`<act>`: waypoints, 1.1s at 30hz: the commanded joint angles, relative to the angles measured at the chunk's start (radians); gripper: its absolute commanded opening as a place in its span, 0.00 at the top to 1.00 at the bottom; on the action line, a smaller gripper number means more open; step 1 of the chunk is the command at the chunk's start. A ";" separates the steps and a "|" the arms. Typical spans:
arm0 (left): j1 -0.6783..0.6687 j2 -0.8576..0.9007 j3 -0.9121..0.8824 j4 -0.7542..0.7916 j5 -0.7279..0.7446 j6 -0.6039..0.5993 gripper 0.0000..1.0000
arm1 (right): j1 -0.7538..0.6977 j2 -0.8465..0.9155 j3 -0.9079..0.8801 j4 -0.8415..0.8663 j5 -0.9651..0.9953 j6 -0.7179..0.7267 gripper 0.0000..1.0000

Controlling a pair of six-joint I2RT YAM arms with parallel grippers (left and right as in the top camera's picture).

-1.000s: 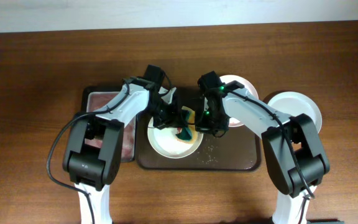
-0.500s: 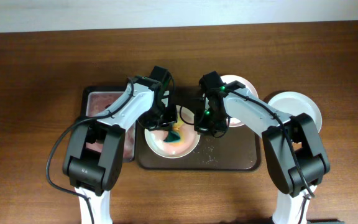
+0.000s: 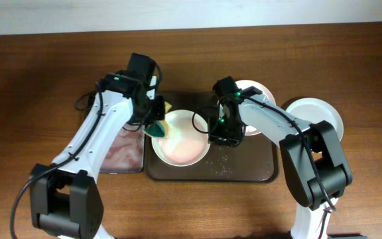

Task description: Clean dirty plates on tray and stack at the side

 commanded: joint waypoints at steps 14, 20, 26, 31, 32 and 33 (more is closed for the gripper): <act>0.193 0.176 -0.058 0.083 -0.125 0.131 0.83 | 0.111 -0.041 0.040 -0.073 0.310 -0.003 0.96; 0.193 0.188 -0.058 0.105 -0.198 0.130 0.19 | 0.113 -0.176 0.162 -0.190 0.575 -0.169 0.96; 0.193 0.189 -0.113 0.215 -0.185 0.126 0.18 | 0.127 -0.238 0.237 -0.275 0.801 -0.171 0.96; 0.192 0.189 -0.180 0.306 -0.140 0.126 0.19 | 0.253 -0.241 0.270 -0.286 1.055 -0.181 0.96; 0.192 0.189 -0.191 0.323 -0.140 0.126 0.19 | 0.290 -0.241 0.270 -0.284 1.126 -0.181 0.96; 0.192 0.189 -0.196 0.335 -0.137 0.126 0.19 | 0.313 -0.241 0.270 -0.283 1.172 -0.181 0.96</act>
